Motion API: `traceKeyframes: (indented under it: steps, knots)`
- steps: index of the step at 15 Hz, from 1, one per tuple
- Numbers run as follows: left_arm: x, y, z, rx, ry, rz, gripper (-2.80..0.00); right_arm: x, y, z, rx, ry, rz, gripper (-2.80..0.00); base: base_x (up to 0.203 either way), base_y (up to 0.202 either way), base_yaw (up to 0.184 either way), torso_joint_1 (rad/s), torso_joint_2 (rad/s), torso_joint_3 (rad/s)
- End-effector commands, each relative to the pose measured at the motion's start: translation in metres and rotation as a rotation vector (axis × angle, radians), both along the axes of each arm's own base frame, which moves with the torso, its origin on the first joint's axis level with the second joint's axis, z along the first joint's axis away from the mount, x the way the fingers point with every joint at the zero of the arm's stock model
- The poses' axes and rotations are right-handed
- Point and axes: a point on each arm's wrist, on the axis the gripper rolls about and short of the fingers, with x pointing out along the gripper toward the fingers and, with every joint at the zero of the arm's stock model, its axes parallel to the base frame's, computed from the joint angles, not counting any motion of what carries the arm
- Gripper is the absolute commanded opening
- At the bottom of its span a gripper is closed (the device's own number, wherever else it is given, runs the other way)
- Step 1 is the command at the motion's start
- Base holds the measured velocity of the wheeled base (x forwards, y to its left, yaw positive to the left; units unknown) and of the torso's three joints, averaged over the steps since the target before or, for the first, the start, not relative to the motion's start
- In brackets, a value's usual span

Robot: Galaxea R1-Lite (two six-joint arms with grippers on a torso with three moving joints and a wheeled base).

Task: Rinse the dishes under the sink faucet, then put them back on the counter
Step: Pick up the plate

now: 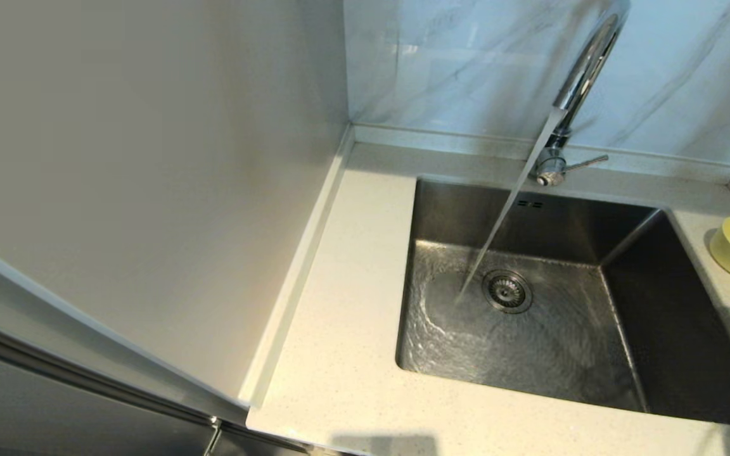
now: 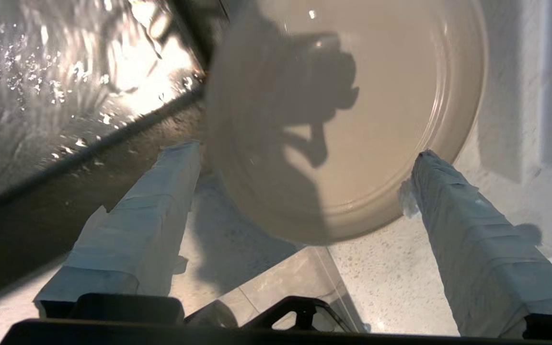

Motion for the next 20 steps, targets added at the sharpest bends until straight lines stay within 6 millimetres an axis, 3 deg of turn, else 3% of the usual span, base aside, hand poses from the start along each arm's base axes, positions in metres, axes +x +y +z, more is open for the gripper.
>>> traceKeyframes:
  steps: [1,5,7,20]
  knots:
    - [0.000,0.000,0.000,0.000,0.000,0.000,-2.80,-0.021,0.010,-0.018,-0.017,-0.029,-0.006,0.00,0.000,0.000,0.000,0.000,0.00,0.000]
    - [0.000,0.000,0.000,0.000,0.000,0.000,-2.80,-0.027,0.013,-0.058,-0.041,-0.085,-0.014,0.00,0.000,0.000,0.000,0.000,0.00,0.000]
    - [0.000,0.000,0.000,0.000,0.000,0.000,-2.80,-0.024,0.012,-0.069,-0.043,-0.099,-0.010,0.00,0.000,0.000,0.000,0.000,0.00,0.000]
    - [0.000,0.000,0.000,0.000,0.000,0.000,-2.80,-0.011,0.006,-0.087,0.008,-0.044,0.010,0.00,0.000,0.000,0.000,0.000,0.00,0.000]
